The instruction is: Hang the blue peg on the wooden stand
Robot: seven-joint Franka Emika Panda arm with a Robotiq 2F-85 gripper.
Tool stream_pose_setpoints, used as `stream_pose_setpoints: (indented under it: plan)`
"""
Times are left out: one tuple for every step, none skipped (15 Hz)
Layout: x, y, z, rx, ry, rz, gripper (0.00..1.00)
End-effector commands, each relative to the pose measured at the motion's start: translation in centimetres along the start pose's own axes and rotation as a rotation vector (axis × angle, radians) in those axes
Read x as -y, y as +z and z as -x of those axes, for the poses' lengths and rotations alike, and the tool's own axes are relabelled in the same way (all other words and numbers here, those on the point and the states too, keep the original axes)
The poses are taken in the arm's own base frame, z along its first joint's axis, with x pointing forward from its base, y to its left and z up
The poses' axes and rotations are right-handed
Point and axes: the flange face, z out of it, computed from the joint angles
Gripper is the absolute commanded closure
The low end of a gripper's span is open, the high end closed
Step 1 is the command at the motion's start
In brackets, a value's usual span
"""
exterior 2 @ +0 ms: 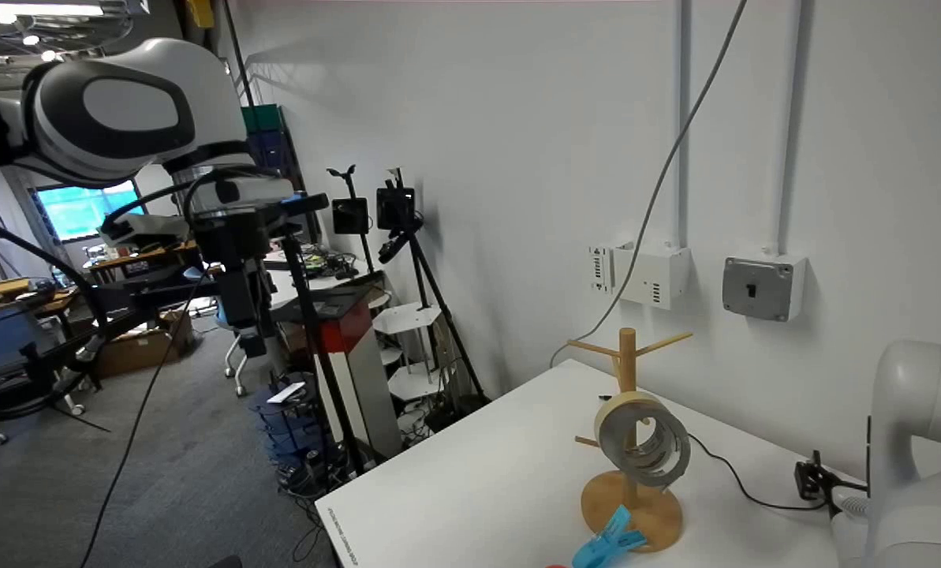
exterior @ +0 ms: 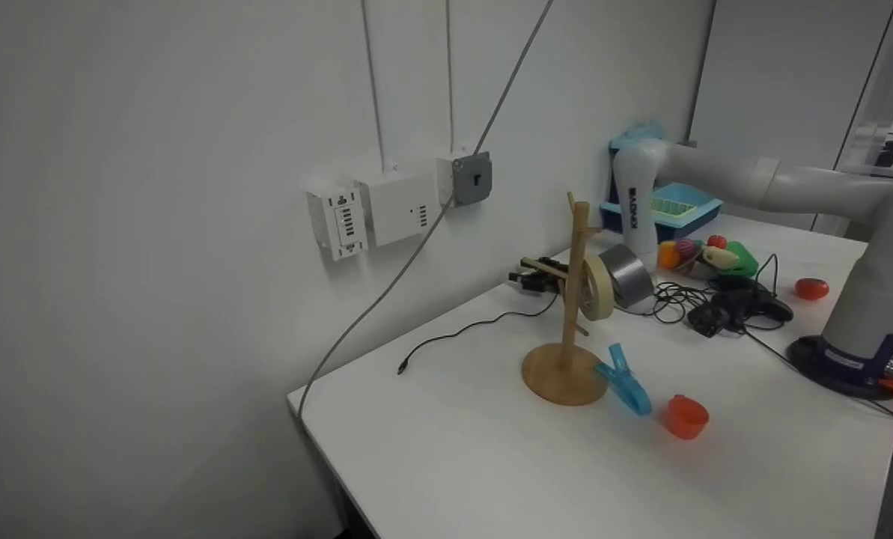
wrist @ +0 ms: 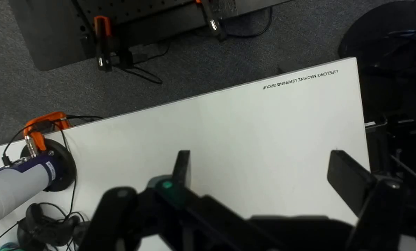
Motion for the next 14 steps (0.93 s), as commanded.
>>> stream_pose_setpoints:
  plan:
    - [0.0, 0.0, 0.0, 0.001, 0.000, 0.001, 0.00]
    - [0.0, 0.0, 0.0, 0.001, 0.000, 0.001, 0.00]
    - [0.0, 0.0, 0.0, 0.001, 0.000, 0.001, 0.00]
    - [0.0, 0.0, 0.0, 0.001, 0.000, 0.001, 0.00]
    - [0.0, 0.0, 0.0, -0.002, 0.002, 0.004, 0.00]
    - [-0.1, 0.1, -0.1, -0.007, 0.005, 0.004, 0.00]
    - [-0.2, 0.2, -0.1, -0.013, 0.008, 0.009, 0.00]
    - [-0.3, 0.3, -0.2, -0.023, 0.008, 0.010, 0.00]
    - [-0.3, 0.4, -0.3, -0.025, 0.007, 0.007, 0.00]
    - [-0.5, 0.6, -0.5, -0.026, 0.008, 0.004, 0.00]
    - [-0.6, 0.9, -0.7, -0.025, 0.011, -0.001, 0.00]
    - [-0.6, 1.2, -0.9, -0.027, 0.013, -0.006, 0.00]
    - [-0.7, 1.4, -1.1, -0.030, 0.014, -0.012, 0.00]
    - [-0.7, 1.8, -1.4, -0.035, 0.017, -0.020, 0.00]
